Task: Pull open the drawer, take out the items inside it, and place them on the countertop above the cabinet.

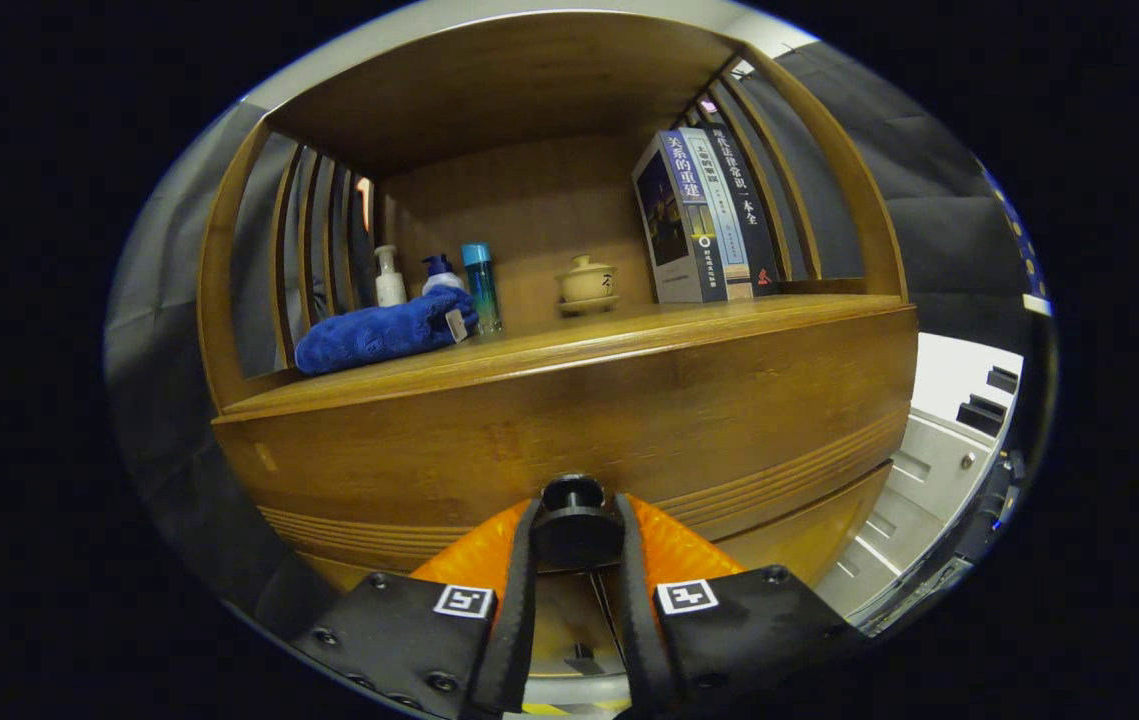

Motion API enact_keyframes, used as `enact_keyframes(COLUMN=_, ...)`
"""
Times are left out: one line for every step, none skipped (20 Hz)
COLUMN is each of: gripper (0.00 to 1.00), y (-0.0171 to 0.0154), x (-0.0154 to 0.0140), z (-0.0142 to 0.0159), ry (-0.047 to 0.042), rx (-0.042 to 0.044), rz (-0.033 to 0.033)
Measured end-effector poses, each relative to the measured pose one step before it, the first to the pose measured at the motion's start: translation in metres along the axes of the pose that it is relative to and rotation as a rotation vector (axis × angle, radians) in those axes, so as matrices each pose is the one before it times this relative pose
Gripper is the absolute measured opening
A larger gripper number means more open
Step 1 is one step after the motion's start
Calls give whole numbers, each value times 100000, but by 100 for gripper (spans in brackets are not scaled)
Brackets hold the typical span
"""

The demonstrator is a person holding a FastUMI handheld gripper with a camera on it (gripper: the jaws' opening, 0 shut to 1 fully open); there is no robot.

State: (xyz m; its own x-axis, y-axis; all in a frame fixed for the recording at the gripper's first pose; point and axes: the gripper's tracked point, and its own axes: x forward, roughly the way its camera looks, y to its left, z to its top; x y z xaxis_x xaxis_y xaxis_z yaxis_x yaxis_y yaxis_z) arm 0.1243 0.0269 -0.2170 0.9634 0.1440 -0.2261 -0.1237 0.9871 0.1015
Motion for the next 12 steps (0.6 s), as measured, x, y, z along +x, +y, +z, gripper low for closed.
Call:
enact_keyframes(gripper=44, y=-25, x=125, z=-140, ry=1014, rx=-714, rz=373)
enact_keyframes(gripper=43, y=34, x=30, z=-42, ry=1119, rx=243, rz=508)
enact_keyframes(gripper=41, y=-53, x=-96, z=-59, ry=1687, rx=251, rz=-732)
enact_keyframes(gripper=39, y=-139, x=543, z=-118, ry=1163, rx=-1555, rz=-245)
enact_keyframes(gripper=37, y=124, x=-863, z=25, ry=767, rx=-2819, rz=-631)
enact_keyframes(gripper=37, y=-51, x=-391, z=-68, ry=750, rx=-2480, rz=-1033)
enact_keyframes(gripper=37, y=-20, x=-391, z=-251, ry=77, rx=-1429, rz=-738)
enact_keyframes(gripper=37, y=-27, x=-557, z=-124, ry=-268, rx=-329, rz=-608)
enact_keyframes(gripper=37, y=-4, x=-460, z=-142, ry=127, rx=530, rz=-16)
enact_keyframes(gripper=37, y=144, x=-688, z=-130, ry=23, rx=793, rz=320)
enact_keyframes(gripper=37, y=-101, x=-562, z=-172, ry=2, rx=157, rz=55)
enact_keyframes(gripper=37, y=-83, x=-649, z=-130, ry=230, rx=-642, rz=-285)
